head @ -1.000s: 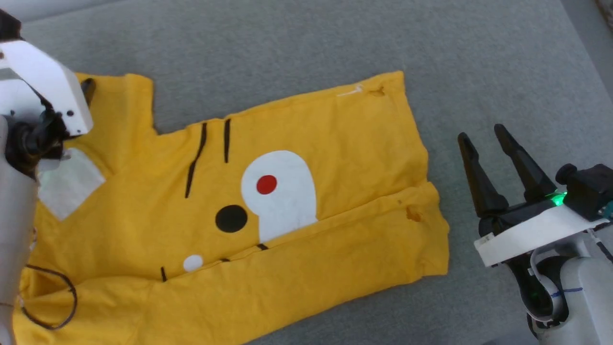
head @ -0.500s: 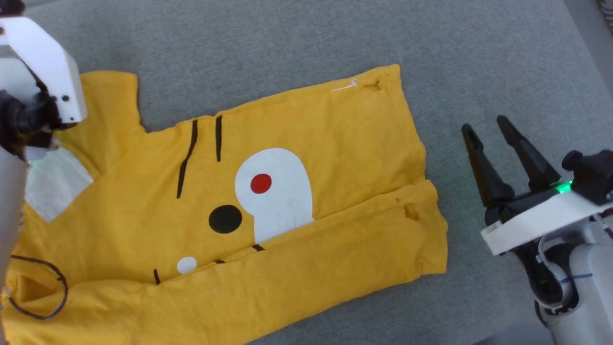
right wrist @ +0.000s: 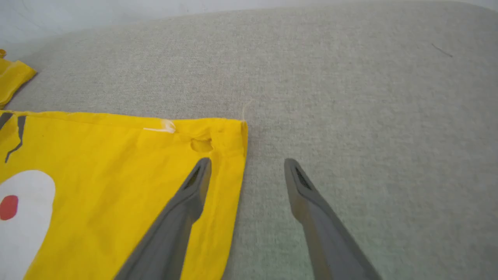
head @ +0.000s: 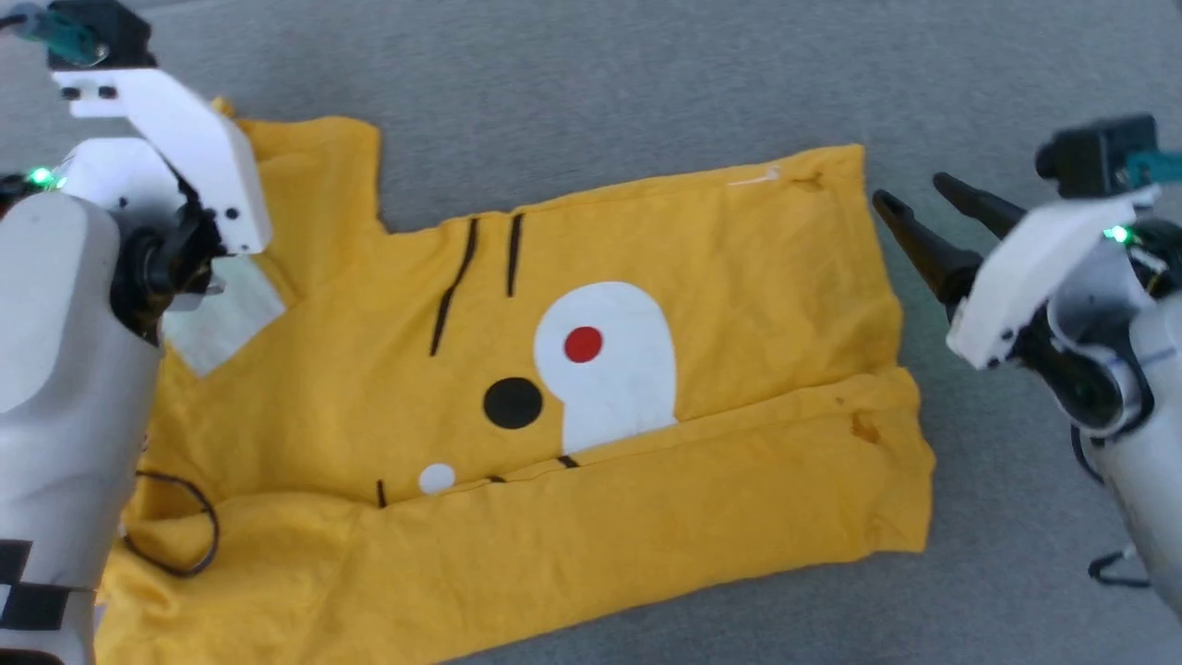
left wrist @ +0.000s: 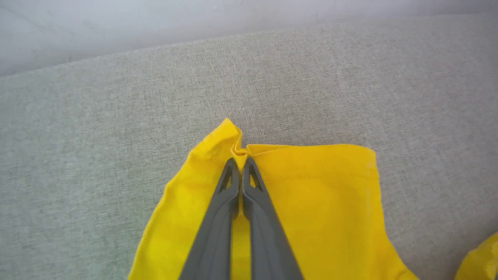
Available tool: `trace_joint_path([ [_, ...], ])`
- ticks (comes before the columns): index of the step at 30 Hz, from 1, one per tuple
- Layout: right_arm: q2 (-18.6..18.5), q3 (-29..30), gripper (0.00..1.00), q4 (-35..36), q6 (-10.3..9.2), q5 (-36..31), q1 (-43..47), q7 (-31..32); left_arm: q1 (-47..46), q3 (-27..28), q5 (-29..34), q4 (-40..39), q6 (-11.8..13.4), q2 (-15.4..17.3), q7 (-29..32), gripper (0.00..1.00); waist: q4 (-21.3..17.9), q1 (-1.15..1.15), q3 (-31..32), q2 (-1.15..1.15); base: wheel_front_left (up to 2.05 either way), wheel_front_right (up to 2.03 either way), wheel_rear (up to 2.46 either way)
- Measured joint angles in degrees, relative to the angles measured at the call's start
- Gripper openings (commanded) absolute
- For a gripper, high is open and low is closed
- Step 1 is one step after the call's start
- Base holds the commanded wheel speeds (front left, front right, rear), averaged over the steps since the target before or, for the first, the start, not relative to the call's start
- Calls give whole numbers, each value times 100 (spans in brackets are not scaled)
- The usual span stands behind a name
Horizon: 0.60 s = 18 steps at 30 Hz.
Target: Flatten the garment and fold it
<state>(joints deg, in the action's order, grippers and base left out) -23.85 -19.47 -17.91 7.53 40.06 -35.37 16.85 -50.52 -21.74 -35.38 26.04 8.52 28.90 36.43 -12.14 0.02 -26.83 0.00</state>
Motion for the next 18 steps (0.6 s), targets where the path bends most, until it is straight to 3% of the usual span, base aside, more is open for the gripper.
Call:
trace_joint_path([
  [7, -56, -791, 100, -1054, 0, 565, -954, 677, -6, -32, -9, -427, -99, -74, -187, 0, 414, -1, -48, 0, 0, 0, 0],
  [13, -277, -1492, 100, -1393, -10, 1162, -1593, 1622, -3, -34, -51, -635, -100, -110, -276, 0, 630, -3, -169, 0, 0, 0, 0],
  [16, -419, -1706, 6, -1385, -44, 1456, -1800, 2048, 19, -18, -97, -658, -100, -126, -348, 0, 689, -3, -186, 0, 0, 0, 0],
  [18, -490, -1803, 0, -1350, -44, 1545, -1833, 2024, 82, 18, -120, -659, -100, -126, -456, 0, 702, -2, -155, 0, 0, 0, 0],
])
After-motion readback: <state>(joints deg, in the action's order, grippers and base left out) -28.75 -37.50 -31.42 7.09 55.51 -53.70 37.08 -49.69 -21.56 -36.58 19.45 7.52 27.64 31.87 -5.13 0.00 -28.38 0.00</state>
